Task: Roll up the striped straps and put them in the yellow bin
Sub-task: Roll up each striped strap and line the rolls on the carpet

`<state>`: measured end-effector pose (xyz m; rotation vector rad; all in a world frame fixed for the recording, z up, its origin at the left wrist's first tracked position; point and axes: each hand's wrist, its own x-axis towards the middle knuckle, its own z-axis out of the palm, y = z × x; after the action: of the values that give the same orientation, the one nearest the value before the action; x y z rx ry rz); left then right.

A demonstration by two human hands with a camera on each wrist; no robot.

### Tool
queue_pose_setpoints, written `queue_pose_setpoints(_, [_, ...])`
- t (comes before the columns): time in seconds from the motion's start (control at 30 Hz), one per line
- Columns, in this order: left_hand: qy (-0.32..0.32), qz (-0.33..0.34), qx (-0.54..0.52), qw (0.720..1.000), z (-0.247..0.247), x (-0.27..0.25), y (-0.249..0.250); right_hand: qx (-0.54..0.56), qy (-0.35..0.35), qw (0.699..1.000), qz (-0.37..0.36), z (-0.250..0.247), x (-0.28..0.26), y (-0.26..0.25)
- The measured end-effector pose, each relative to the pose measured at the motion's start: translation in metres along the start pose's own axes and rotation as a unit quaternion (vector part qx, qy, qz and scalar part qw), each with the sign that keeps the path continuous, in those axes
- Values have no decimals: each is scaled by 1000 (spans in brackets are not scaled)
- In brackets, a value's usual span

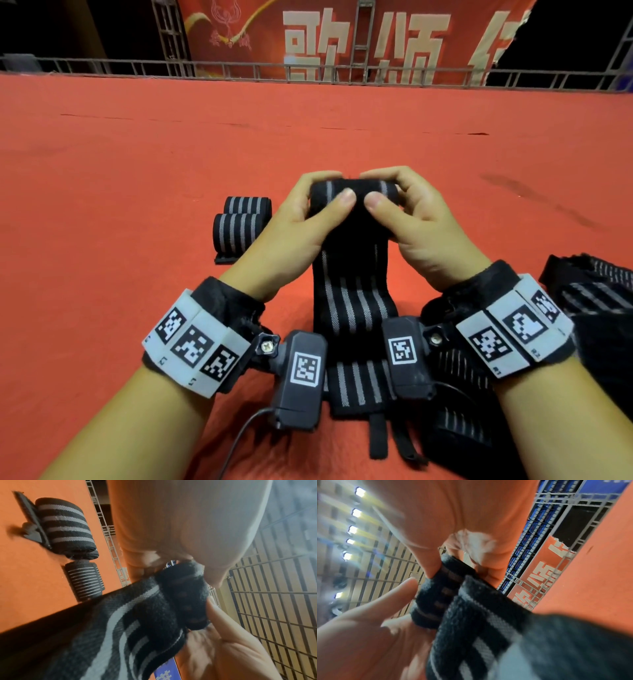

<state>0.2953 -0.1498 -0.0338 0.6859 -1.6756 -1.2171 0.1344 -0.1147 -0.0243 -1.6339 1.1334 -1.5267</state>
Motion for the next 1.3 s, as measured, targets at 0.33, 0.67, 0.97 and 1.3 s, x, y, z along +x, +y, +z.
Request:
queue_pose_setpoints(0.33, [-2,-3,-51,999,12,-1,1,74,-4,992,97,4,2,5])
queue_pose_setpoints(0.67, [5,6,4,1000,0,1,-3,78,-13,995,61,0,2,6])
queue_pose_setpoints(0.97, [-20,11,-1,1000,-5,-2,-1,34,-8,998,44,-4,2,3])
queue_pose_setpoints(1.3, [-15,14,23,1000,-5,0,-3,48,-8,996,72,-3,2,4])
